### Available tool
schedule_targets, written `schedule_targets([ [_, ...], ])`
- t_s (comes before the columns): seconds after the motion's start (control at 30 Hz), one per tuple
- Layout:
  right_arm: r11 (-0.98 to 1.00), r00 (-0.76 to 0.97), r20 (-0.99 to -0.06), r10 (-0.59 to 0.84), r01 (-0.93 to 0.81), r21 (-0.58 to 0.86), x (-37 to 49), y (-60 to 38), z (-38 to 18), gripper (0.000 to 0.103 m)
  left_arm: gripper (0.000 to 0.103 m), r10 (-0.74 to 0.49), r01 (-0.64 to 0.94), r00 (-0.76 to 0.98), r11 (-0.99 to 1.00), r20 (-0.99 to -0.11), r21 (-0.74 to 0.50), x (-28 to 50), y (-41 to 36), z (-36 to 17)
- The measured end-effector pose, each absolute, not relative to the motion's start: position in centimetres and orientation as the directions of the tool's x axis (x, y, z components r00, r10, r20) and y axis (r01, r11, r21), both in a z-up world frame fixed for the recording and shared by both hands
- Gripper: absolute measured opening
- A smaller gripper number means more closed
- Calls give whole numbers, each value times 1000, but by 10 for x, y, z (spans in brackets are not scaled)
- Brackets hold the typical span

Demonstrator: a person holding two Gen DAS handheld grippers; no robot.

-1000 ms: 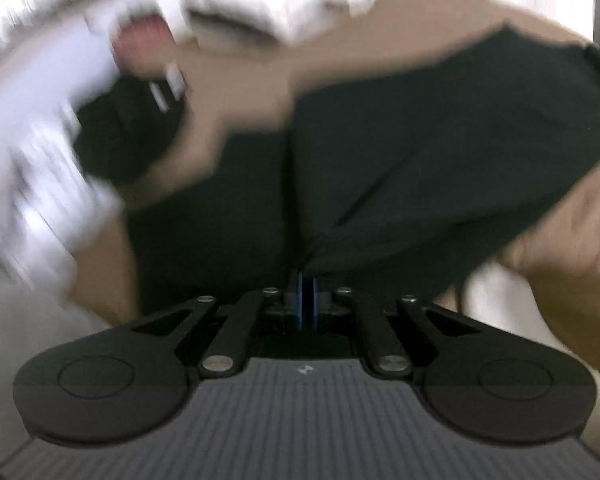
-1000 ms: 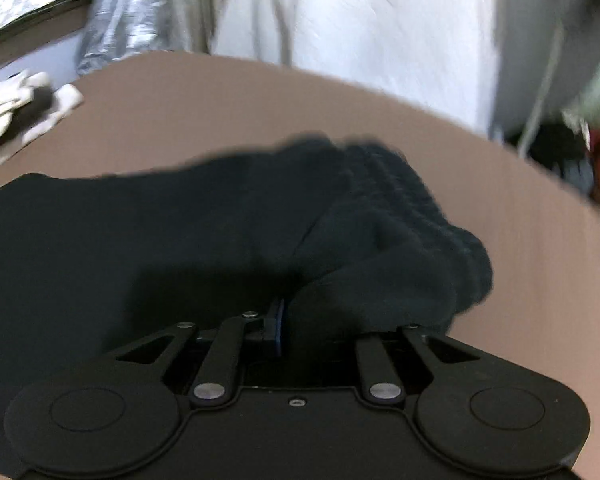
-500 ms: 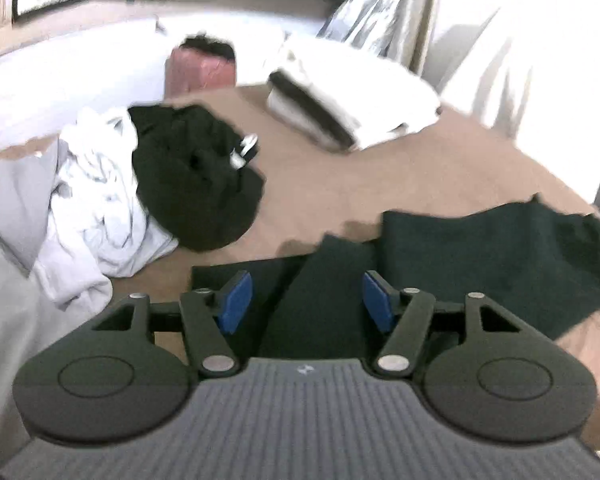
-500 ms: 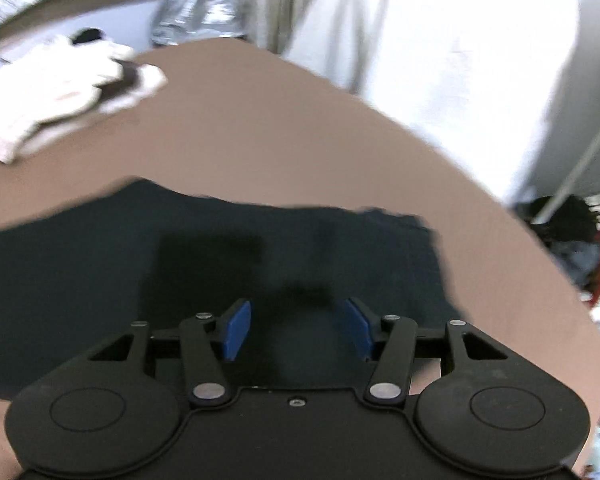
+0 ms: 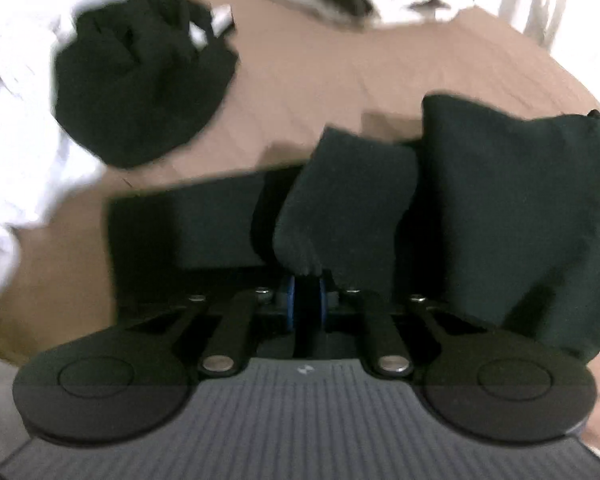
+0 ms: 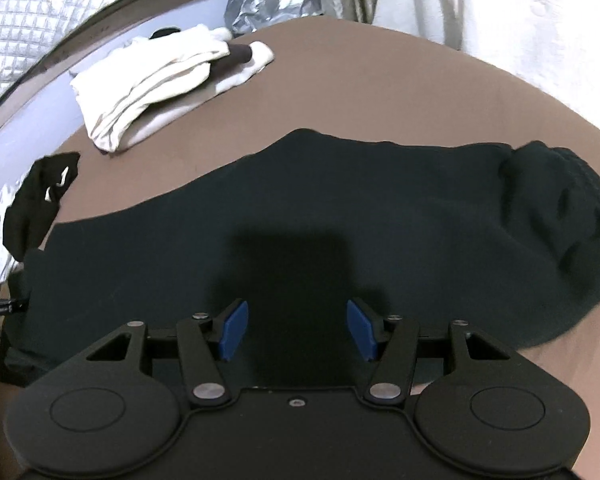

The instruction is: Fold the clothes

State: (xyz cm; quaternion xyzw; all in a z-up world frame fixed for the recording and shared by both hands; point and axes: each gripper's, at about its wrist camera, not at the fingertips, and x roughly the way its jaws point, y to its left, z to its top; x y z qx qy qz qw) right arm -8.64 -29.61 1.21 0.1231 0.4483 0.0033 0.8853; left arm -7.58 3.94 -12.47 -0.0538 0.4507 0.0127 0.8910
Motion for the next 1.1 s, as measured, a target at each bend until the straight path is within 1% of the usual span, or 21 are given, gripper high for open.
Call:
schedule_targets([
  [0.07,970,619,-778,111,102,220,-89,-297,20,60,8,40,-85,683,996,-729,-25,-104,27,-92],
  [0.13,971,638,-763,102,101,215,-91,-298,26,60,8,148,-156,748,987,-647,45,-137,23,-54],
  [0.17,973,646,-758,93,101,207,-92,-299,29,60,9,237,-210,740,971,-629,119,-146,25,-45],
  [0.23,973,660,-747,79,112,202,-92,-300,31,60,13,379,-282,661,925,-648,253,-152,35,-46],
  [0.27,969,664,-744,75,127,212,-92,-303,30,60,15,366,-294,609,928,-704,228,-149,47,-56],
  [0.33,965,647,-759,68,150,215,-88,-306,24,60,16,288,-386,487,918,-824,93,-142,77,-91],
  [0.37,960,647,-759,70,164,228,-90,-312,20,60,20,261,-418,449,907,-854,57,-140,86,-107],
  [0.4,952,652,-754,74,179,248,-94,-320,15,60,21,254,-439,422,897,-870,49,-138,91,-122],
  [0.5,926,668,-739,85,222,307,-106,-344,-1,61,25,321,-392,418,908,-850,150,-138,76,-129],
  [0.53,915,673,-734,88,236,326,-110,-352,-6,61,33,330,-375,423,912,-844,169,-138,70,-126],
  [0.57,905,679,-729,91,250,345,-114,-360,-11,61,41,325,-365,427,916,-843,168,-137,67,-122],
  [0.63,881,689,-718,96,276,384,-123,-376,-21,61,46,306,-346,453,926,-837,151,-141,59,-110],
  [0.73,842,706,-701,103,313,439,-135,-400,-36,65,50,265,-293,517,948,-814,122,-149,41,-89],
  [0.8,800,725,-679,112,339,495,-146,-418,-50,69,59,234,-250,545,962,-805,111,-148,29,-80],
  [0.83,764,744,-657,121,353,540,-154,-429,-60,71,66,208,-234,541,968,-815,92,-146,29,-80],
  [0.87,740,756,-644,121,363,566,-160,-438,-70,72,68,179,-224,535,972,-825,66,-144,30,-81],
  [0.93,717,769,-629,118,372,590,-168,-450,-84,73,68,101,-246,510,969,-854,-32,-137,35,-86],
  [1.03,682,790,-602,113,379,626,-174,-468,-103,78,67,15,-311,498,936,-867,-163,-126,44,-96],
  [1.1,661,811,-575,108,374,651,-167,-483,-107,83,67,19,-325,498,931,-867,-166,-122,41,-100],
])
